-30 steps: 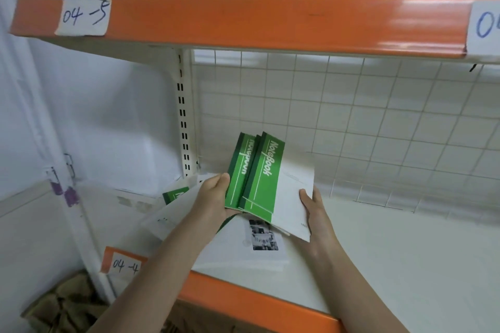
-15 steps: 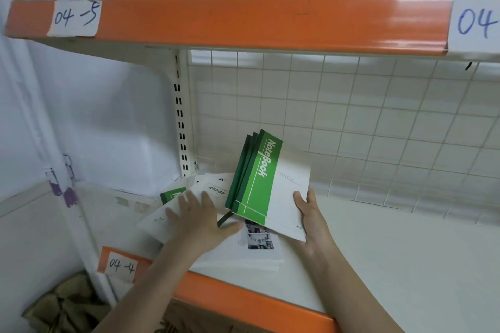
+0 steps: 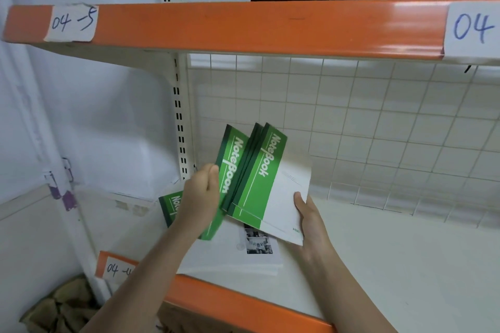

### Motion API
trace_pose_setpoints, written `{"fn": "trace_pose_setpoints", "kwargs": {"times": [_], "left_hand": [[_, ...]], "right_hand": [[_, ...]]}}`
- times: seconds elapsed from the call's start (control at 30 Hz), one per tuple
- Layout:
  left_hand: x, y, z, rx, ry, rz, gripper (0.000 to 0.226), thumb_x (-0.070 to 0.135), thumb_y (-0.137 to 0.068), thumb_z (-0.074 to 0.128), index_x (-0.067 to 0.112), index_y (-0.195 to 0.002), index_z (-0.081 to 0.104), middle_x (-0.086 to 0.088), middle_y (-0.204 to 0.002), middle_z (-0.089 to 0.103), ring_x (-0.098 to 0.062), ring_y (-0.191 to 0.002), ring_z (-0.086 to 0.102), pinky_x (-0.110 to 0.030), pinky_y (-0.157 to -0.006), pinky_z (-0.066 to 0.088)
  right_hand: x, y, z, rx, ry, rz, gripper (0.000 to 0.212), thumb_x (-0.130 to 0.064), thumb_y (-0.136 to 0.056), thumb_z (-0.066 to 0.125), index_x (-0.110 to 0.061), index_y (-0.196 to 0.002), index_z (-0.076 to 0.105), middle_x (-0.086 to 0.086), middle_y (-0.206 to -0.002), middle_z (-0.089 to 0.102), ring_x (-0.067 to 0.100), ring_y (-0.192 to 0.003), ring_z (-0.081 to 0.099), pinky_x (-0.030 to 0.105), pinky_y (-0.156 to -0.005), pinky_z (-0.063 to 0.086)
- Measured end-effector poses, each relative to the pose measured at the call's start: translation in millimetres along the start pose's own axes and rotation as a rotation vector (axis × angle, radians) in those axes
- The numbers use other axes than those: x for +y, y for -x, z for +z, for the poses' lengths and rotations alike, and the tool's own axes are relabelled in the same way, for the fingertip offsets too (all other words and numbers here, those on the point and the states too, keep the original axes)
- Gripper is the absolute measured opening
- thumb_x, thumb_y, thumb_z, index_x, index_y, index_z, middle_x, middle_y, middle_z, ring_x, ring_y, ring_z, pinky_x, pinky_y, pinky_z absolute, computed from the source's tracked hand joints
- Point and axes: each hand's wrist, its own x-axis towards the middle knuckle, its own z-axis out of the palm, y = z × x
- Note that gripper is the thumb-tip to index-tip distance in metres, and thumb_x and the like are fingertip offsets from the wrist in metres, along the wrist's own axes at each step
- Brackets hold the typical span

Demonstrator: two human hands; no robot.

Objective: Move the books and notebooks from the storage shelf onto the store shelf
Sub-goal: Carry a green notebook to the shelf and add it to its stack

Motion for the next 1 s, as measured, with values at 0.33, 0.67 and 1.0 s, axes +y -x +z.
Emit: {"fn": "trace_pose_setpoints", "kwargs": {"times": [0.33,0.67,1.0], "left_hand": [[0.7,6.1,14.6,-0.359,0.279,-0.133,0.034,0.036,-0.097,0.045,0.035,-0.129,0.034,0.030,-0.122,0.045,0.016,-0.112,0.043,-0.026,-0.104,0.034],[-51.7,-20.6,27.4,-0.036,0.329,-0.120,0.032,0.058,-0.085,0.043,0.047,-0.115,0.044,0.016,-0.108,0.062,-0.014,-0.102,0.061,-0.050,-0.090,0.049],[-64.4,-13.8,33.4,-0.047,0.328,-0.339,0.021,0.056,-0.092,0.033,0.042,-0.086,0.048,0.006,-0.085,0.058,-0.011,-0.080,0.057,-0.040,-0.082,0.048]], "right_hand": [[9.7,-1.1,5.1,-0.019,0.317,-0.344,0.026,-0.018,-0.098,0.050,-0.024,-0.123,0.054,0.003,-0.119,0.067,0.021,-0.105,0.066,0.039,-0.088,0.055],[13.0,-31.4,40.3,-0.129,0.383,-0.489,0.024,-0.004,-0.097,0.047,-0.016,-0.116,0.056,-0.003,-0.111,0.069,0.008,-0.104,0.063,0.021,-0.084,0.050],[37.3,-41.1,36.6,-0.121,0.471,-0.429,0.031,-0.027,-0.090,0.046,-0.025,-0.120,0.054,-0.003,-0.118,0.066,0.018,-0.112,0.062,0.042,-0.096,0.049]]}}
